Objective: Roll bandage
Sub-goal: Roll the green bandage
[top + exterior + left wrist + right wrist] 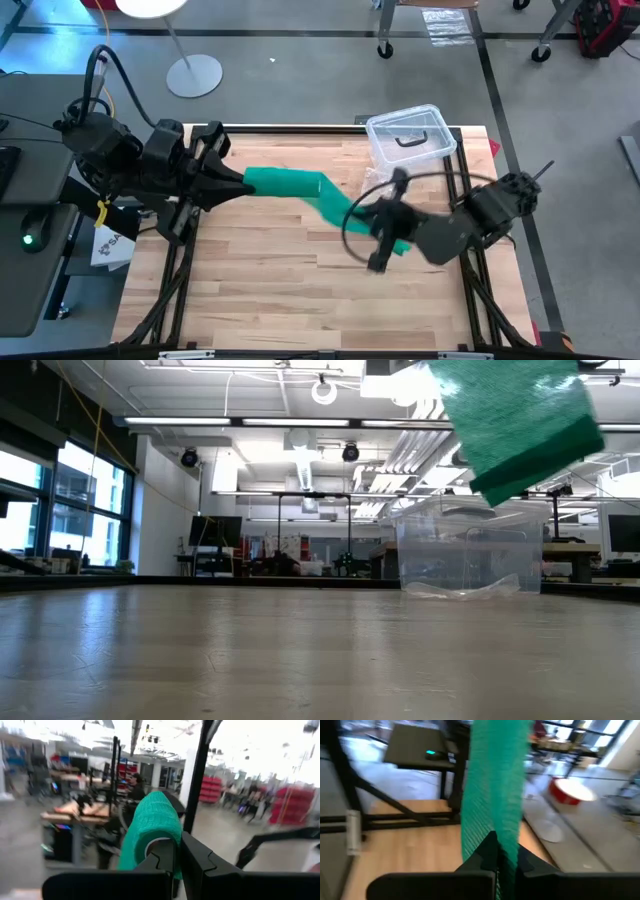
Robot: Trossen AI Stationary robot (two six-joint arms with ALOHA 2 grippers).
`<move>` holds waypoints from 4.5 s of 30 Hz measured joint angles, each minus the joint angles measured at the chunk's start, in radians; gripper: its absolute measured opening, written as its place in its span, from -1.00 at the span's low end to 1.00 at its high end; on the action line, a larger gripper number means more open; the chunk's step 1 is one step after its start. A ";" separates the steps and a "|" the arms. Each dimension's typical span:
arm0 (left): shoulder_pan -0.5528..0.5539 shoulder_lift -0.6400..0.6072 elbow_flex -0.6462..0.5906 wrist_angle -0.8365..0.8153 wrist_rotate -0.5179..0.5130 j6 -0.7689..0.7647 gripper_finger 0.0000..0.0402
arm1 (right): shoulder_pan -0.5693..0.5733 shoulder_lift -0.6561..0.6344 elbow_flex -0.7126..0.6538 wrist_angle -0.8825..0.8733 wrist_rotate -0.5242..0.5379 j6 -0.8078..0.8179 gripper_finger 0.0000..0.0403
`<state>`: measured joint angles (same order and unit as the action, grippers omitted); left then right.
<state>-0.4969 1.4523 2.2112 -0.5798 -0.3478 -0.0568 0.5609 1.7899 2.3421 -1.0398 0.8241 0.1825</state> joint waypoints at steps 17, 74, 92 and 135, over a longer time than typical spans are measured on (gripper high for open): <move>0.000 0.067 0.000 0.205 -0.022 0.312 -0.96 | -0.082 0.097 0.000 0.378 -0.125 -0.098 -1.00; 0.033 0.062 0.002 0.237 -0.015 0.087 -0.96 | -0.292 -0.050 -0.001 0.387 -0.731 -0.183 0.22; 0.039 0.062 0.002 0.174 0.051 0.009 -0.96 | -0.294 -0.066 -0.001 0.173 -0.521 -0.173 0.59; -0.005 0.079 0.002 -0.109 -0.103 0.298 -0.96 | -0.063 -0.009 0.000 0.561 -0.274 -0.431 0.54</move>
<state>-0.5020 1.5314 2.2131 -0.6886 -0.4506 0.2411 0.4983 1.7813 2.3417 -0.4785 0.5499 -0.2485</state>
